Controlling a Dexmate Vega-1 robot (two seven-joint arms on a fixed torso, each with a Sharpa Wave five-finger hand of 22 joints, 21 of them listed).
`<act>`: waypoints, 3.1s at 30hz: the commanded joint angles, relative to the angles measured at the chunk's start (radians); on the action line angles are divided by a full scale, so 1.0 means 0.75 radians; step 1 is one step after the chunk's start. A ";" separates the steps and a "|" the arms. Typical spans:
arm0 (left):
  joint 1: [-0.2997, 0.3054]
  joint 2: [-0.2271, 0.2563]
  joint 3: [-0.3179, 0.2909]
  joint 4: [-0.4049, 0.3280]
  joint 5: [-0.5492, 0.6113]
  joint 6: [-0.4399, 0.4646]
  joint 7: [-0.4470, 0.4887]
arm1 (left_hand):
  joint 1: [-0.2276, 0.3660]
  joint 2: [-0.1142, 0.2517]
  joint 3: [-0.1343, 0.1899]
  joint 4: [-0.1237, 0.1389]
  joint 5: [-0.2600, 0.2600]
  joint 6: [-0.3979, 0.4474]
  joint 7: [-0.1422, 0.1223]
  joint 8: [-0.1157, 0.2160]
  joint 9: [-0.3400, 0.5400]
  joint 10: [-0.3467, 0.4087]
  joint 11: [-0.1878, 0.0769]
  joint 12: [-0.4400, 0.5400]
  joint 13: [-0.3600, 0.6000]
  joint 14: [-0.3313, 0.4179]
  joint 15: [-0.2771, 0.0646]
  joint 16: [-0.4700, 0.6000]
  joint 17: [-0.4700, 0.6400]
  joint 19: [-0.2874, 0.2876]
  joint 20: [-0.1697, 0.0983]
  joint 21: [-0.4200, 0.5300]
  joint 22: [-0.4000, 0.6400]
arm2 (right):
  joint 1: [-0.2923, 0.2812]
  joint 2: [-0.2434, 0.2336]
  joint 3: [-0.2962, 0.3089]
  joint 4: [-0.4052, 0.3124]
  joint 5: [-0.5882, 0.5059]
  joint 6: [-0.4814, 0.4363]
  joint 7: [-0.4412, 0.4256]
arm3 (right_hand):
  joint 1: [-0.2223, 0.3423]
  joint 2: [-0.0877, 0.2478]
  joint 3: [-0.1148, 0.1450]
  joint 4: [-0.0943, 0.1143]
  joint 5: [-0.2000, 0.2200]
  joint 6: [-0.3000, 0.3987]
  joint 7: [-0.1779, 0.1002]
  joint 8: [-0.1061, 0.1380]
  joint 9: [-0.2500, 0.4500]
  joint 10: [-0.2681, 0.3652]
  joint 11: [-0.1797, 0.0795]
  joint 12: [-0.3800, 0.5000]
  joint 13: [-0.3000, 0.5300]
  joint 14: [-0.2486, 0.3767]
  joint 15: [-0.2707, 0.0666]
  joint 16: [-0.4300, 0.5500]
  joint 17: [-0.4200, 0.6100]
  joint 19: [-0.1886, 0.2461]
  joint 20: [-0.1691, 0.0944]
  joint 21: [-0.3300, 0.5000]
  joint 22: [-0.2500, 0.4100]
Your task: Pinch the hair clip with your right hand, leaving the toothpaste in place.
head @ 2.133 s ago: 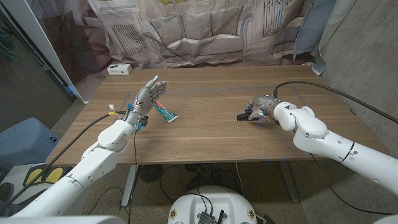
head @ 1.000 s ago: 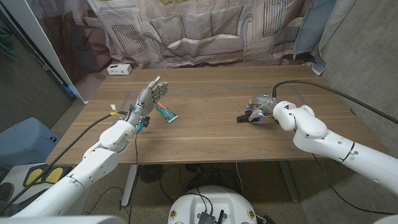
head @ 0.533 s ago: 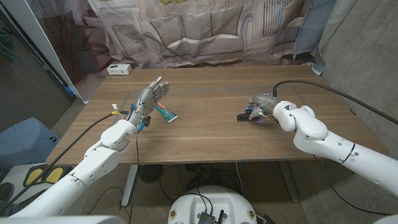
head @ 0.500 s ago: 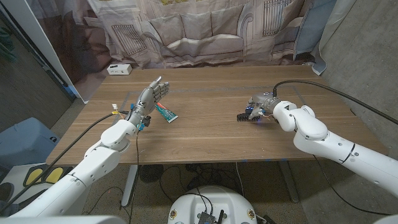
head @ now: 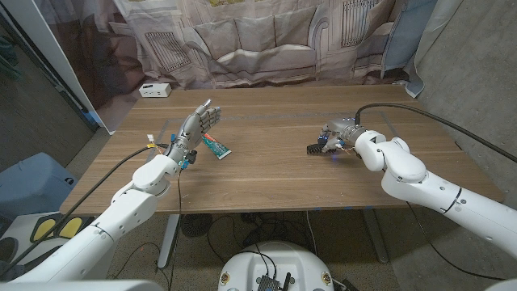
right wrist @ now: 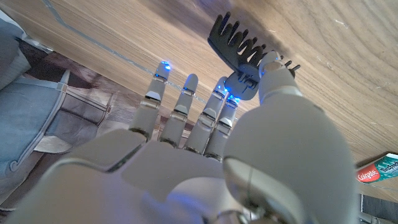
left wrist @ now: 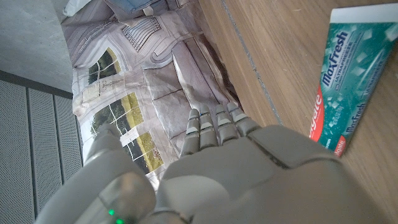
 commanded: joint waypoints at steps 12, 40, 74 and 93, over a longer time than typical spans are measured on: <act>-0.008 0.006 0.006 -0.006 -0.004 0.023 0.005 | 0.011 -0.001 0.008 -0.001 0.000 0.013 0.001 0.000 0.006 0.006 -0.002 -0.004 0.001 0.000 -0.001 0.000 0.002 -0.008 0.008 -0.001 0.007 | -0.041 0.011 0.040 -0.002 0.052 0.030 -0.118 | 0.059 0.021 -0.005 -0.015 0.014 0.224 -0.064 0.082 0.077 0.075 -0.003 0.055 0.064 0.053 -0.117 0.003 0.024 0.030 -0.005 -0.001 0.002; -0.009 -0.001 0.007 0.005 -0.011 0.022 0.006 | 0.012 0.002 0.009 -0.001 0.000 0.013 0.001 0.000 0.006 0.006 -0.004 -0.004 0.001 -0.001 -0.002 0.000 0.002 -0.013 0.012 -0.002 0.007 | -0.073 0.003 0.060 0.000 0.065 0.086 -0.264 | 0.107 0.011 -0.025 -0.014 -0.005 0.377 -0.061 0.284 0.165 0.195 0.005 0.130 0.147 0.184 -0.154 0.025 0.077 0.055 -0.059 -0.006 0.003; -0.029 -0.008 0.020 0.023 -0.016 0.031 -0.005 | 0.014 0.005 0.011 -0.001 -0.001 0.013 0.001 0.000 0.006 0.009 -0.005 -0.003 0.001 0.000 -0.001 0.000 0.002 -0.016 0.013 -0.001 0.007 | -0.073 0.005 0.061 -0.008 -0.005 0.071 -0.220 | 0.134 -0.005 -0.104 0.033 0.051 0.375 -0.064 0.227 0.024 0.225 0.005 0.076 0.096 0.237 -0.187 -0.014 0.076 0.017 -0.127 0.002 0.006; -0.062 -0.017 0.038 0.048 -0.013 0.044 -0.018 | 0.016 0.008 0.013 -0.001 -0.001 0.013 -0.001 0.000 0.006 0.010 -0.004 -0.003 0.001 0.001 0.000 0.001 0.002 -0.017 0.014 0.000 0.007 | -0.071 0.007 0.078 -0.009 0.027 0.073 -0.189 | 0.149 0.027 -0.133 0.045 0.056 0.354 -0.061 0.228 0.017 0.208 0.002 0.069 0.117 0.234 -0.152 -0.015 0.092 0.041 -0.084 0.007 0.004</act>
